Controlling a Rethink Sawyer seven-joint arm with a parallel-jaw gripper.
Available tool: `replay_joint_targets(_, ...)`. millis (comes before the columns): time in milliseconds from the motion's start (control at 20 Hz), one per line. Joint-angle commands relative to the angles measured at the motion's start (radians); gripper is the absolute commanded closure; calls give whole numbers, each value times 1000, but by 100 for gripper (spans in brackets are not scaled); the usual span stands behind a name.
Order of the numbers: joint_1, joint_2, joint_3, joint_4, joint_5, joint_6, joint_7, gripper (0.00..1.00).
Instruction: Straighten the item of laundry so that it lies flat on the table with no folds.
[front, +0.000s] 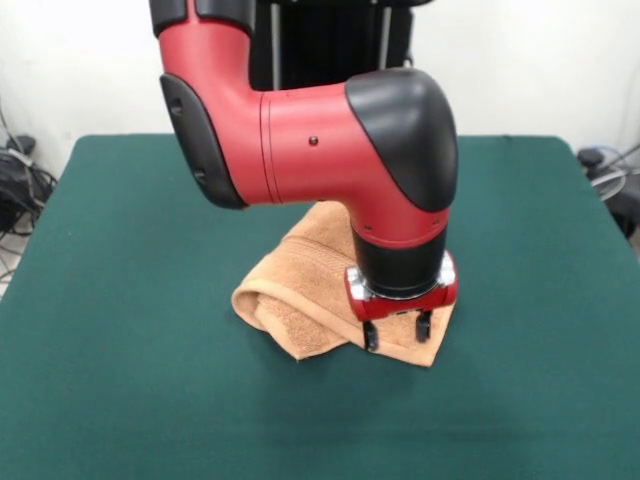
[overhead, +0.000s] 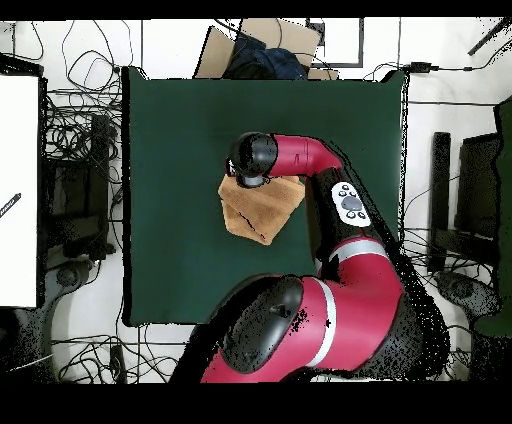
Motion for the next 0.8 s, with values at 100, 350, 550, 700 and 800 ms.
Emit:
replay_joint_targets(100, -8, 6, 71, 151, -16, -149, 27, 0)
replay_joint_targets(350, 10, -175, 42, 263, 29, -68, 92, 0)
replay_joint_targets(550, -4, -213, 57, 288, 52, -33, 68, 0)
replay_joint_targets(700, -12, -248, 62, 309, 65, -16, 52, 0)
replay_joint_targets(800, -26, -249, 67, 334, 92, -20, 71, 0)
